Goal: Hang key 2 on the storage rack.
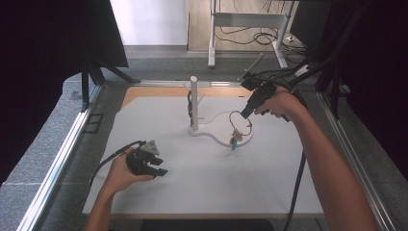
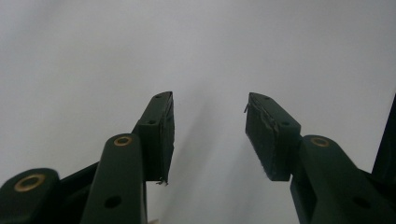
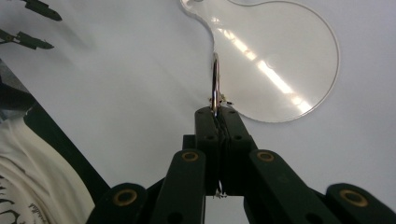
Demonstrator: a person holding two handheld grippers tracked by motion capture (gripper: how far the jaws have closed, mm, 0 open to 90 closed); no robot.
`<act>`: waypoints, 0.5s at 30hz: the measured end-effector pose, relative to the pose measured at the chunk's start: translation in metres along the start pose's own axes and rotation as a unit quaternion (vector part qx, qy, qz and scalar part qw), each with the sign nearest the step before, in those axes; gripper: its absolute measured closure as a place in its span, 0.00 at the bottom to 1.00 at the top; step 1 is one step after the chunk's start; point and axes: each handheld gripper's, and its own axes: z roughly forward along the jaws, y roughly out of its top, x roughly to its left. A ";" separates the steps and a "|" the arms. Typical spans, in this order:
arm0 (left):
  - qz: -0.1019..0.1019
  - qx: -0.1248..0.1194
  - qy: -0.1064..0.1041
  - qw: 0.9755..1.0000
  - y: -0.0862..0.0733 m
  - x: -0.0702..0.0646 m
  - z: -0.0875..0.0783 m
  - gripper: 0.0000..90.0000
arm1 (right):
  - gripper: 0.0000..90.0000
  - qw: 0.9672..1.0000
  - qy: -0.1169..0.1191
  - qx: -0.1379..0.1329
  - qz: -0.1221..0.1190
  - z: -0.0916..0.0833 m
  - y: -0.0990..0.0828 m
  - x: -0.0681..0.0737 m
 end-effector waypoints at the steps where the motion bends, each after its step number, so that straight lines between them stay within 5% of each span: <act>1: 0.000 0.000 0.000 1.000 0.000 0.000 0.000 0.58 | 0.98 1.000 0.000 0.000 0.000 0.000 0.000 0.000; 15: -0.004 -0.005 -0.001 1.000 0.000 -0.001 -0.001 0.58 | 0.98 1.000 0.004 -0.014 0.004 -0.005 0.021 -0.002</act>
